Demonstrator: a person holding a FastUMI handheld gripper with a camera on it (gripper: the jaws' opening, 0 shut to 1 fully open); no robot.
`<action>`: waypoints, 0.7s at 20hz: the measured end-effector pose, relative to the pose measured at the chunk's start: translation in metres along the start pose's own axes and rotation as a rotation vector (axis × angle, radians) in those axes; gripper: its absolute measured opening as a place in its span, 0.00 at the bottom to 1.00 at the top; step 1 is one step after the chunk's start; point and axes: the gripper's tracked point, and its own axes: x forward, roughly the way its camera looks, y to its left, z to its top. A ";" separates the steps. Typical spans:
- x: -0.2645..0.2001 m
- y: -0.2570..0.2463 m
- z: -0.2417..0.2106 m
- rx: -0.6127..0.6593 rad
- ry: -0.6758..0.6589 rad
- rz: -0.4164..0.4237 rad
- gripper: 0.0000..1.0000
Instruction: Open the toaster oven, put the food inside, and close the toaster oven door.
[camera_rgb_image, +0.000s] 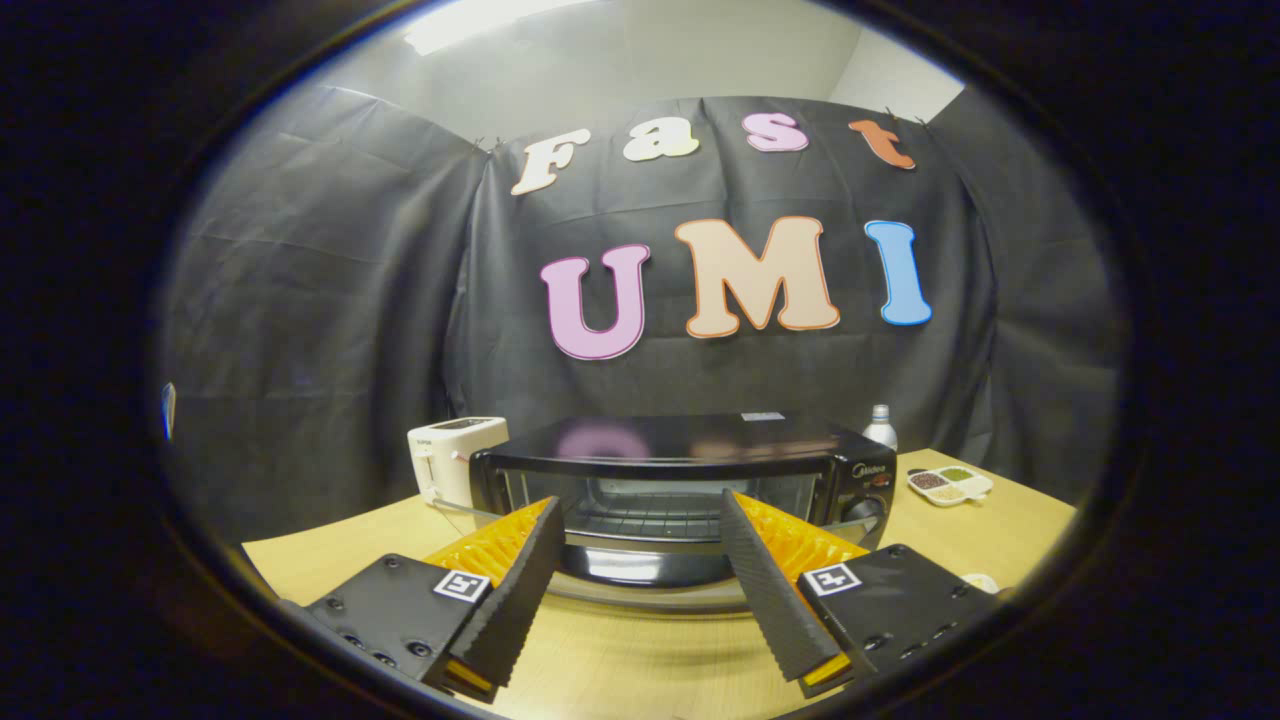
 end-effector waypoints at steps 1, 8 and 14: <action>-0.006 0.001 -0.004 0.001 0.004 0.001 0.98; -0.030 0.002 -0.018 0.028 0.013 0.028 0.98; -0.047 0.005 -0.030 0.056 0.070 0.047 0.98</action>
